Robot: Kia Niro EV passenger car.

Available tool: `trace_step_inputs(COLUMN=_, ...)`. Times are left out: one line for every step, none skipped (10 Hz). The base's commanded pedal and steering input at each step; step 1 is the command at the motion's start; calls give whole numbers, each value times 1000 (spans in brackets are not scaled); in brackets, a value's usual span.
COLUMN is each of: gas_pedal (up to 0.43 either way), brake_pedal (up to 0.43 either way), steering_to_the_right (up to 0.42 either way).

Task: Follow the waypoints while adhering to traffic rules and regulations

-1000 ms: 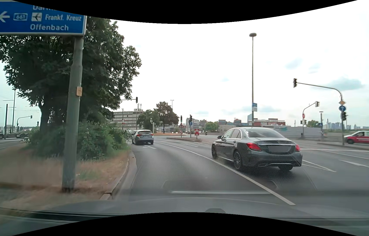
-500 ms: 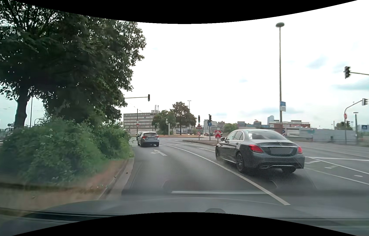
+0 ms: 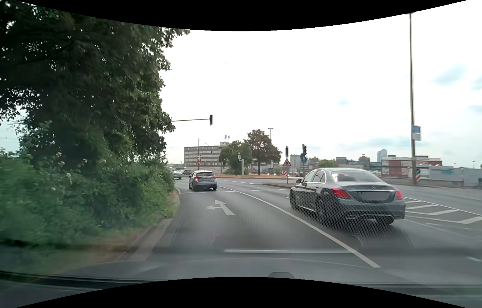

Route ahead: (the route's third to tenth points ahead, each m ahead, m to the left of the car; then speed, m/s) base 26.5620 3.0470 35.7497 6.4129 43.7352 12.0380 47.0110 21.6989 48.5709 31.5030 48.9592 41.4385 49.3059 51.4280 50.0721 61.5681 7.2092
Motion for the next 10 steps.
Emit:
trace_step_inputs(gas_pedal=8, brake_pedal=0, steering_to_the_right=-105)
trace_step_inputs(gas_pedal=8, brake_pedal=0, steering_to_the_right=-100)
trace_step_inputs(gas_pedal=8, brake_pedal=0, steering_to_the_right=-95)
trace_step_inputs(gas_pedal=0, brake_pedal=0, steering_to_the_right=-91)
trace_step_inputs(gas_pedal=0, brake_pedal=0, steering_to_the_right=-87)
trace_step_inputs(gas_pedal=0, brake_pedal=0, steering_to_the_right=-85)
trace_step_inputs(gas_pedal=0, brake_pedal=0, steering_to_the_right=-84)
trace_step_inputs(gas_pedal=0, brake_pedal=0, steering_to_the_right=-83)
trace_step_inputs(gas_pedal=0, brake_pedal=0, steering_to_the_right=-80)
trace_step_inputs(gas_pedal=0, brake_pedal=0, steering_to_the_right=-75)
